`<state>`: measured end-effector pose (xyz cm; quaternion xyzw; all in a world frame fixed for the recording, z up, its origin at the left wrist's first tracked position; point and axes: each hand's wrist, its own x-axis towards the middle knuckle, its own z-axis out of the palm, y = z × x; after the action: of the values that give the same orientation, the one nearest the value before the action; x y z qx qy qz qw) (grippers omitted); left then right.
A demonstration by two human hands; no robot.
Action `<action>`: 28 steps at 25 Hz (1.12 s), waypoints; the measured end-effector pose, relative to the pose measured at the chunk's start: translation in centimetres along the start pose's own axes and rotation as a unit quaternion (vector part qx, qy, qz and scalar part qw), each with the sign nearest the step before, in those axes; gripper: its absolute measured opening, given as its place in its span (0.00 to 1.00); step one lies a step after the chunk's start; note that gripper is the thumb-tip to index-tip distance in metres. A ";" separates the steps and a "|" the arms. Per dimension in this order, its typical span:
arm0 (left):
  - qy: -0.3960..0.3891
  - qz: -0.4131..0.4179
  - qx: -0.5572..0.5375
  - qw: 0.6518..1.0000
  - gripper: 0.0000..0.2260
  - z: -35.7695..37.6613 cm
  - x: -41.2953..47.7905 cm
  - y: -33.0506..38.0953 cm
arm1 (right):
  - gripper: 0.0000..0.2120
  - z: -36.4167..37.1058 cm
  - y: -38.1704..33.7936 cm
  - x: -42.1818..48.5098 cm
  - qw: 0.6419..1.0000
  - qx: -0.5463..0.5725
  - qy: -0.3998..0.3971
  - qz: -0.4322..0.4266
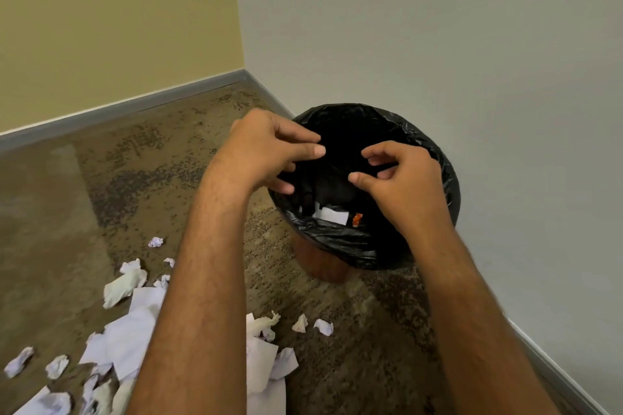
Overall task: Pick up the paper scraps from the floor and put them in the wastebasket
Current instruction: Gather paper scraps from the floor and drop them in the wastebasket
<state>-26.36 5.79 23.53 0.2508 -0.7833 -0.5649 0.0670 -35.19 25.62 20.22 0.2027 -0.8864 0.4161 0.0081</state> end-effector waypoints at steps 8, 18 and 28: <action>0.124 -0.060 -0.048 0.989 0.12 -8.3 -2.1 -4.0 | 0.05 3.8 -7.1 -0.7 0.988 0.112 -0.005 -0.109; 0.198 -0.277 0.099 0.935 0.32 -13.4 -6.6 -21.2 | 0.07 19.8 -10.4 -4.0 0.949 -0.032 -0.270 -0.157; 0.112 -0.231 0.262 0.930 0.51 -12.1 -10.1 -32.7 | 0.50 31.0 -0.4 -9.8 0.857 -0.192 -0.475 -0.060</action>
<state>-2.52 -7.48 -0.47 0.4949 -0.8114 -0.3076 -0.0458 -21.27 5.90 -1.50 0.4233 -0.8306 0.0898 -0.3506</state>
